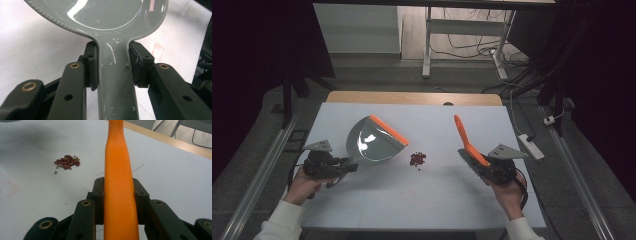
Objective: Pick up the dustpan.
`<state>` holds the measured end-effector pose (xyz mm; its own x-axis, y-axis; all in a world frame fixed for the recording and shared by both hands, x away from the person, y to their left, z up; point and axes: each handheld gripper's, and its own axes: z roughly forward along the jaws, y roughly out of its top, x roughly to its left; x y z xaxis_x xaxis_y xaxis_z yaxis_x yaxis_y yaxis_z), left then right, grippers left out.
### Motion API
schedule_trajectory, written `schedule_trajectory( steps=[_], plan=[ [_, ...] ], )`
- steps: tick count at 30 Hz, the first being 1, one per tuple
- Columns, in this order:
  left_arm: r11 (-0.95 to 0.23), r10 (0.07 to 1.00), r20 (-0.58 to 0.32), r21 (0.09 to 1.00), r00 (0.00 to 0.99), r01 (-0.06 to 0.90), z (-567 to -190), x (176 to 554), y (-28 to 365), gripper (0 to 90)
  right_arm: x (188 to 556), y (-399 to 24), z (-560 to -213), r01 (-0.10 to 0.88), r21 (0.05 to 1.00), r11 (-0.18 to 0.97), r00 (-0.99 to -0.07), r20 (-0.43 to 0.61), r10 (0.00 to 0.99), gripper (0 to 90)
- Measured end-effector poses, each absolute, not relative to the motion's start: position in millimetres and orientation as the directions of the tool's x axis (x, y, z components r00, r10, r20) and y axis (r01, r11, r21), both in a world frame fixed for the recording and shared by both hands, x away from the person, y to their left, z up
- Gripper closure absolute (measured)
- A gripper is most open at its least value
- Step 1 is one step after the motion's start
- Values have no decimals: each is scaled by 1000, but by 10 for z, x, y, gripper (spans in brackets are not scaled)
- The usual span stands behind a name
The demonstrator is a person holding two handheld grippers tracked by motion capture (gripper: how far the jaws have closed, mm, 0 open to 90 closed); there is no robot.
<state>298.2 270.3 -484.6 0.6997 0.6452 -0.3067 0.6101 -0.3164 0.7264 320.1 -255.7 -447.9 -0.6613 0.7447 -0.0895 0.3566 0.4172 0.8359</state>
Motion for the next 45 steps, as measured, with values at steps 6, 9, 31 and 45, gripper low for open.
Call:
schedule_trajectory(
  steps=[6,9,31,45],
  plan=[
    [-363,625,-283,719,727,592,-4815,2964,2705,626,3256,-2491,-4458,348,842,413,-671,-84,737,702],
    [-363,595,-303,725,745,585,-4813,2964,2720,626,3270,-2441,-4459,344,837,426,-675,-94,731,702],
    [-486,510,-297,674,807,556,-4848,2884,2688,625,3439,-2246,-4442,348,846,404,-675,-73,734,702],
    [-538,486,-296,640,822,548,-4894,2871,2532,625,3705,-2087,-4402,342,857,385,-676,-60,735,702]
  ],
)
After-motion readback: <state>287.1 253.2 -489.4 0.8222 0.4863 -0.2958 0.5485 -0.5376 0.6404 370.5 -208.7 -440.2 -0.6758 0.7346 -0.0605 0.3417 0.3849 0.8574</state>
